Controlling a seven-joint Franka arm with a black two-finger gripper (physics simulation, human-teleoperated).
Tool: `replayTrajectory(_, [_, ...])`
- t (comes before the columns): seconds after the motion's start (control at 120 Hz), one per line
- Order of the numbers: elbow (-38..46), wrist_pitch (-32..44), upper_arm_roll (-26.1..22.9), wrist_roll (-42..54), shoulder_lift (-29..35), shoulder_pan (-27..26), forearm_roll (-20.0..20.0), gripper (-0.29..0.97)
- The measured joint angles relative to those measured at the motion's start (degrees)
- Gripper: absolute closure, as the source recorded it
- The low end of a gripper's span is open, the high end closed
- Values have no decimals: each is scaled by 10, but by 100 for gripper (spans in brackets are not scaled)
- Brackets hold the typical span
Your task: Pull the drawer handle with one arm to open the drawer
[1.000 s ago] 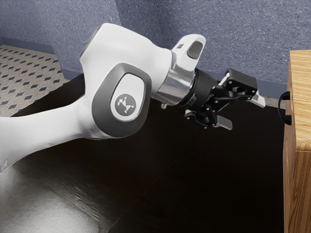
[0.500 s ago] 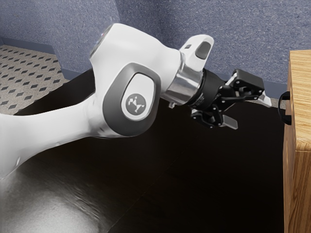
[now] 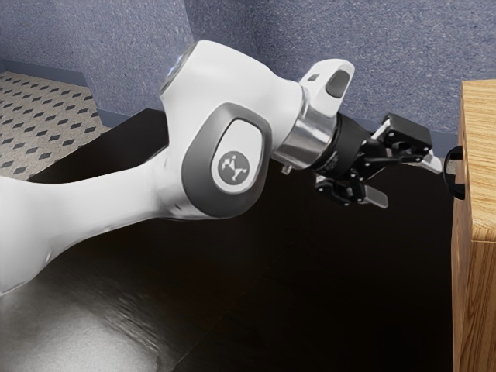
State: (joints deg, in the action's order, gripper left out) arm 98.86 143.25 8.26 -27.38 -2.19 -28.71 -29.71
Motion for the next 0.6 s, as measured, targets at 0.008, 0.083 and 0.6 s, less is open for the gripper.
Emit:
replayTrajectory(0.008, [0, 0, 0, 0, 0, 0, 0, 0])
replayTrajectory(0.083, [-3, 0, 0, 0, -2, -2, 0, 0])
replayTrajectory(0.6, [-22, -1, 0, -1, -24, 4, 0, 0])
